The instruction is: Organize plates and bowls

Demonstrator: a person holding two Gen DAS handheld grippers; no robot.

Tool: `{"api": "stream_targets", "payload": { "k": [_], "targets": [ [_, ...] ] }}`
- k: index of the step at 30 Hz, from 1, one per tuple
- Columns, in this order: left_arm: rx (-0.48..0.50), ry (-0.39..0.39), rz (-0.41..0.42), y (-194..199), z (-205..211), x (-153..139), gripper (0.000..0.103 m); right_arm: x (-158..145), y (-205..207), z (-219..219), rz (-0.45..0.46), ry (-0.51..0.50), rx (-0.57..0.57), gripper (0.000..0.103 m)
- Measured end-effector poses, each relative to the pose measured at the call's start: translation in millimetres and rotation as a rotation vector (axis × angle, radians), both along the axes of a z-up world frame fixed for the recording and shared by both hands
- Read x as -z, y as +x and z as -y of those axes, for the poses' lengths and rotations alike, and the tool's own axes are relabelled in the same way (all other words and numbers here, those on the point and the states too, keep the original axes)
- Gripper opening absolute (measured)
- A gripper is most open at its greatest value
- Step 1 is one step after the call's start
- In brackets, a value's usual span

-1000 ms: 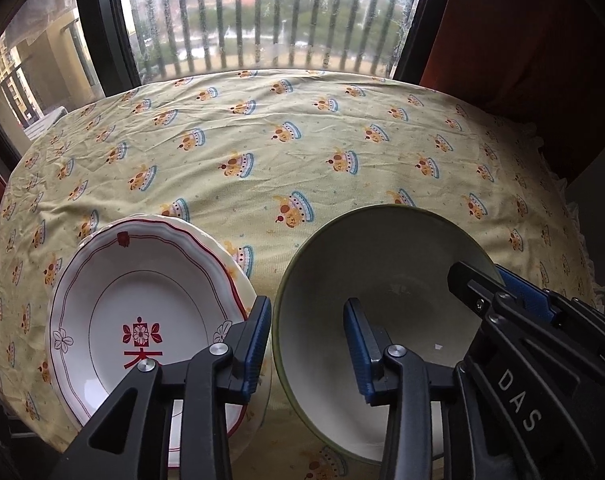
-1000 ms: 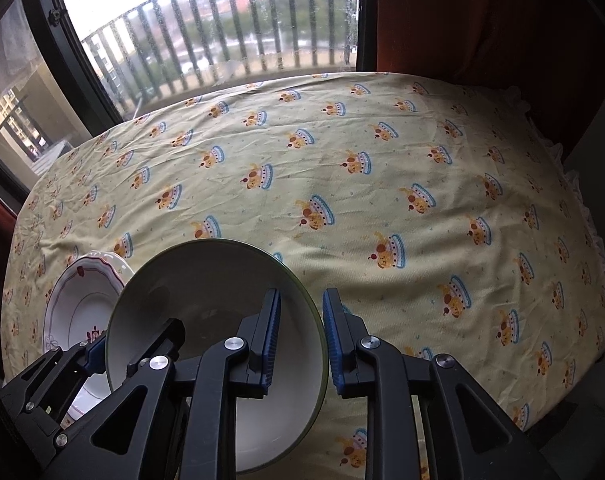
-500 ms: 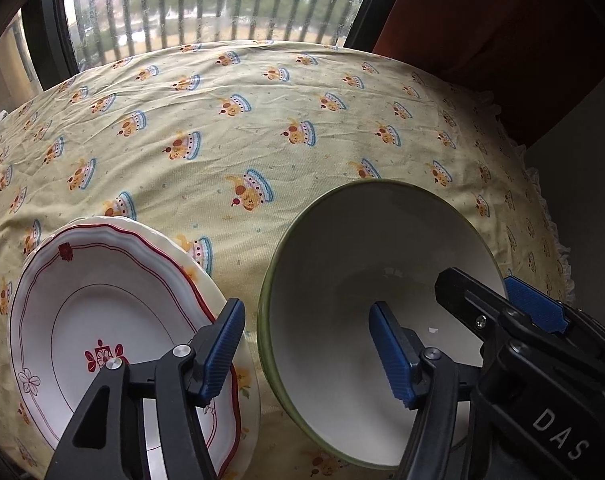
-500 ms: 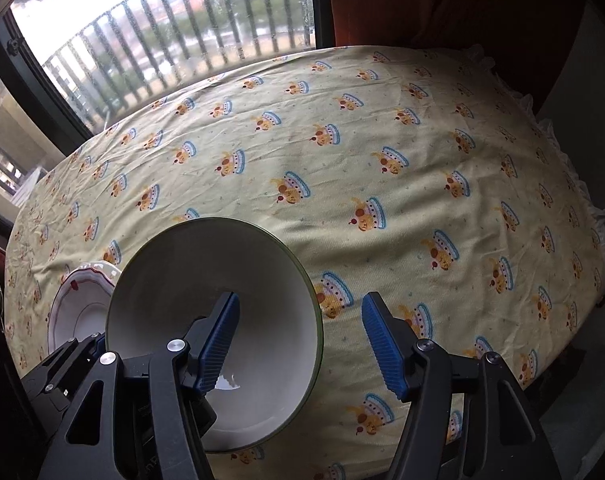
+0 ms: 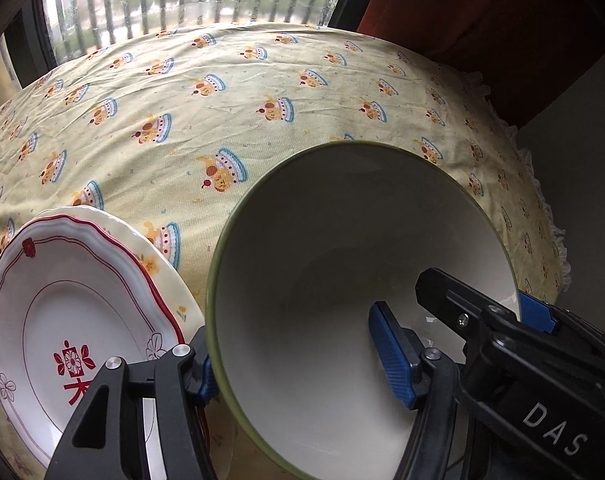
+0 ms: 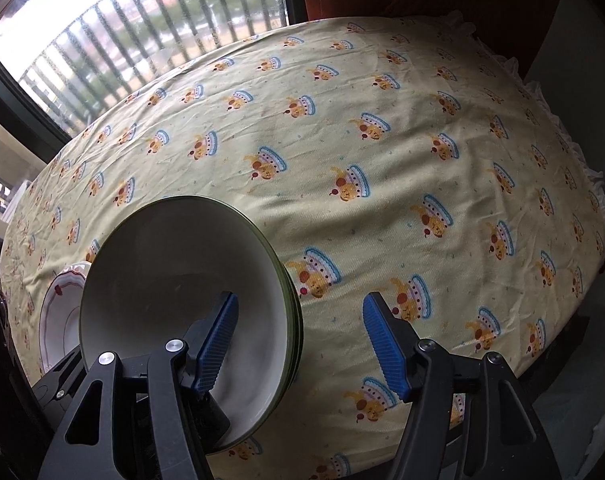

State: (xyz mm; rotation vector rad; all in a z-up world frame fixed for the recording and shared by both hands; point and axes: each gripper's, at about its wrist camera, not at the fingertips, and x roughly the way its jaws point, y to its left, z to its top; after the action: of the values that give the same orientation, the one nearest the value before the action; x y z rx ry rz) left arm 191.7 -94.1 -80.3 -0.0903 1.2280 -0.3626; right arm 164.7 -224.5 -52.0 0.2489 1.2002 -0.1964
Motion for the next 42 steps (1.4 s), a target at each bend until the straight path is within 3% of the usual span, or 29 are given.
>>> {"api": "stream_targets", "payload": {
  "k": [20, 23, 25, 26, 29, 42],
  "targets": [
    [-0.206, 0.109, -0.023, -5.1, 6.5, -2.3, 0.071, 39.6, 40.6, 19.9, -0.073, 0.293, -0.241, 0.067],
    [-0.219, 0.110, -0.025, -5.4, 7.1, -1.9, 0.070, 43.4, 42.0, 20.2, -0.082, 0.337, -0.255, 0.061],
    [-0.215, 0.108, -0.028, -5.8, 7.1, -2.0, 0.069, 42.0, 41.5, 17.5, -0.075, 0.347, -0.279, 0.052],
    [-0.215, 0.111, -0.031, -5.5, 7.7, -2.3, 0.069, 40.4, 41.1, 15.1, -0.071, 0.355, -0.294, 0.042],
    [-0.227, 0.104, -0.034, -6.0, 6.5, -2.9, 0.068, 34.2, 42.1, 1.4, -0.067, 0.286, -0.338, 0.043],
    [-0.214, 0.069, -0.051, -12.6, 24.0, -6.2, 0.063, 29.2, 38.2, 12.9, -0.103, 0.243, -0.327, 0.043]
  ]
}}
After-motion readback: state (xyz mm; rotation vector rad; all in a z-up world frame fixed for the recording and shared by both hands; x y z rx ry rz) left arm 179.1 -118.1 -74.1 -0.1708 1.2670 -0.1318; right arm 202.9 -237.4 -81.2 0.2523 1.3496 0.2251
